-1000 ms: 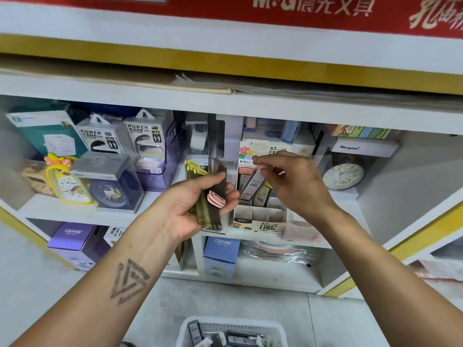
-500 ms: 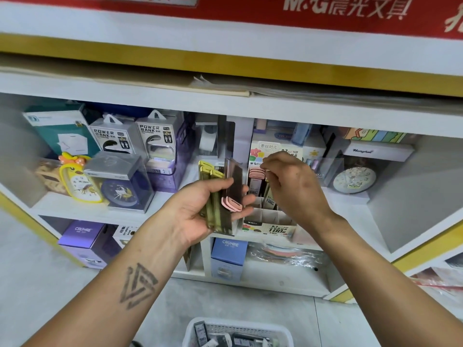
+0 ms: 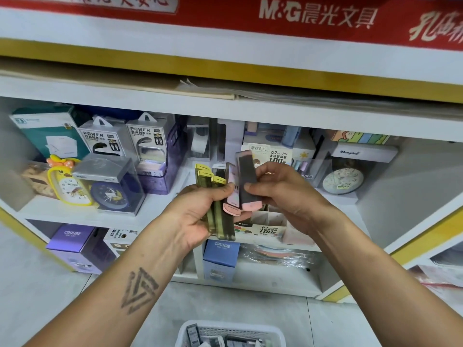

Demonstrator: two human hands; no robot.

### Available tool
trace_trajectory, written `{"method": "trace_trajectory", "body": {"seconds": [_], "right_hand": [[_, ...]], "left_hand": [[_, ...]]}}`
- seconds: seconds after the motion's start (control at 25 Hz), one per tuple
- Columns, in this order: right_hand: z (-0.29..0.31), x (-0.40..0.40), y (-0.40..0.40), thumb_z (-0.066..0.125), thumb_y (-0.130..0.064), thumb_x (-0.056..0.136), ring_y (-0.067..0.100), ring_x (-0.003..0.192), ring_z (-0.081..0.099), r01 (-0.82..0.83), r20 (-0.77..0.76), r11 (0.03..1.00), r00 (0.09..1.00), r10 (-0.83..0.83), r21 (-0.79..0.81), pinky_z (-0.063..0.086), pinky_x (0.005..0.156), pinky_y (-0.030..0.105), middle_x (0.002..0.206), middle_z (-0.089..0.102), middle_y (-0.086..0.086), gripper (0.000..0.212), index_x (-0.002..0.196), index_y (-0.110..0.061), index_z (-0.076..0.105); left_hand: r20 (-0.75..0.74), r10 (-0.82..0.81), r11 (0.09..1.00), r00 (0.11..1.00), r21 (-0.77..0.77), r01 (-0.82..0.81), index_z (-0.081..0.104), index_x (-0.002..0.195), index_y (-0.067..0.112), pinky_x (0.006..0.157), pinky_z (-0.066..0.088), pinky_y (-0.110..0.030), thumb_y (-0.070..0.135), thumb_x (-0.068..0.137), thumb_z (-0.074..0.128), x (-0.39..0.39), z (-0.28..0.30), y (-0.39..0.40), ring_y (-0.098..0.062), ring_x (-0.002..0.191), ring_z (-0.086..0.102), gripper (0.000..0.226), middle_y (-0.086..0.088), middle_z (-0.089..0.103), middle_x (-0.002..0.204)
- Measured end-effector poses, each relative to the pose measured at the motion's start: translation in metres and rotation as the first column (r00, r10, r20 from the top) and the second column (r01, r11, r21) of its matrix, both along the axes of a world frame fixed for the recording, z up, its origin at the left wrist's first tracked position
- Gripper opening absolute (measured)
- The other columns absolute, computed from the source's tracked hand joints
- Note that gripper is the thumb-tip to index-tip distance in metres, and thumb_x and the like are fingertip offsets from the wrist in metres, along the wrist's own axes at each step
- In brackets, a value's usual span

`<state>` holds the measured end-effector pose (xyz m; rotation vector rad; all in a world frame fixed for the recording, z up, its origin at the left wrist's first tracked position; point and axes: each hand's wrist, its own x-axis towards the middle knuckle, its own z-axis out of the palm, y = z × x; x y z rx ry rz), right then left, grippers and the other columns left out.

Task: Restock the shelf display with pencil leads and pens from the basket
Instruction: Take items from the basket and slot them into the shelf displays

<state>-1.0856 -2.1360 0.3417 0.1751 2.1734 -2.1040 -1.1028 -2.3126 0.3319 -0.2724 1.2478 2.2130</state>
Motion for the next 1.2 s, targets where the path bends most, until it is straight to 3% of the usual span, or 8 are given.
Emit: {"method": "trace_trajectory", "body": {"seconds": [0.12,0.28,0.4,0.56,0.68,0.76,0.88,1.2], "right_hand": [[0.003,0.000,0.007,0.066,-0.002,0.092,0.027,0.076,0.075,0.075,-0.076,0.997,0.994,-0.075,-0.004,0.060,0.068,0.037,0.088,0.076,0.015,0.012,0.104,-0.003,0.063],[0.006,0.001,0.015,0.056,-0.014,0.100,0.009,0.055,0.063,0.143,-0.178,0.920,0.981,-0.082,0.364,0.053,0.054,0.025,0.081,0.068,-0.001,0.024,0.114,-0.028,0.069],[0.007,0.001,0.022,0.067,-0.013,0.092,0.010,0.057,0.061,0.151,-0.256,0.845,0.967,-0.018,0.513,0.048,0.055,0.026,0.082,0.065,-0.004,0.022,0.110,-0.026,0.069],[0.011,-0.001,0.024,0.083,-0.014,0.080,0.018,0.057,0.065,0.168,-0.276,0.871,0.960,-0.039,0.461,0.052,0.056,0.031,0.081,0.066,-0.003,0.018,0.087,-0.019,0.068],[0.004,-0.004,0.022,0.085,-0.014,0.077,0.025,0.072,0.073,0.120,-0.236,0.834,0.972,0.013,0.539,0.059,0.075,0.042,0.088,0.073,0.001,0.023,0.093,-0.017,0.068],[-0.001,-0.007,0.023,0.083,-0.014,0.078,0.017,0.082,0.075,0.095,-0.222,0.791,0.974,0.053,0.604,0.058,0.085,0.039,0.093,0.075,-0.002,0.025,0.099,-0.018,0.071],[-0.005,-0.010,0.020,0.074,-0.011,0.088,0.005,0.079,0.074,0.146,-0.316,0.783,0.946,0.067,0.605,0.059,0.077,0.026,0.087,0.077,-0.005,0.008,0.093,-0.017,0.072],[-0.013,-0.017,0.014,0.065,-0.010,0.094,0.000,0.070,0.072,0.329,-0.545,0.764,0.838,0.036,0.556,0.061,0.071,0.030,0.074,0.073,-0.009,0.008,0.096,-0.011,0.073]], "left_hand": [[0.015,0.059,0.998,0.998,-0.035,-0.058,0.056,0.122,-0.008,0.062,0.059,-0.057,-0.004,0.086,0.064,-0.003,-0.001,0.003,-0.045,0.087,0.072,0.037,-0.032,0.070,0.101],[0.008,0.132,0.985,0.991,-0.115,-0.131,0.057,0.112,-0.010,0.058,0.060,-0.054,-0.004,0.094,0.056,-0.007,-0.004,0.000,-0.041,0.073,0.073,0.019,-0.034,0.068,0.094],[0.013,0.154,0.982,0.988,-0.111,-0.152,0.058,0.107,-0.009,0.056,0.060,-0.051,-0.004,0.095,0.055,-0.010,-0.003,-0.003,-0.039,0.070,0.073,0.014,-0.033,0.068,0.093],[0.043,0.131,0.987,0.991,-0.097,-0.126,0.059,0.104,-0.008,0.057,0.060,-0.051,-0.002,0.096,0.054,-0.009,-0.002,-0.005,-0.036,0.068,0.073,0.011,-0.029,0.069,0.088],[0.055,0.114,0.989,0.992,-0.101,-0.109,0.060,0.102,-0.007,0.060,0.060,-0.052,-0.002,0.095,0.055,-0.009,-0.003,-0.004,-0.036,0.070,0.074,0.010,-0.029,0.070,0.088],[0.055,0.106,0.990,0.993,-0.100,-0.100,0.060,0.103,-0.007,0.059,0.061,-0.051,-0.002,0.095,0.054,-0.009,-0.004,-0.004,-0.037,0.071,0.074,0.010,-0.028,0.071,0.087],[0.053,0.093,0.991,0.994,-0.098,-0.088,0.060,0.103,-0.007,0.059,0.061,-0.051,-0.003,0.096,0.054,-0.009,-0.004,-0.005,-0.037,0.072,0.074,0.010,-0.029,0.071,0.087],[0.062,0.087,0.993,0.994,-0.085,-0.082,0.057,0.116,-0.010,0.061,0.060,-0.052,-0.002,0.096,0.053,-0.008,-0.001,-0.007,-0.037,0.072,0.073,0.022,-0.032,0.068,0.103]]}}
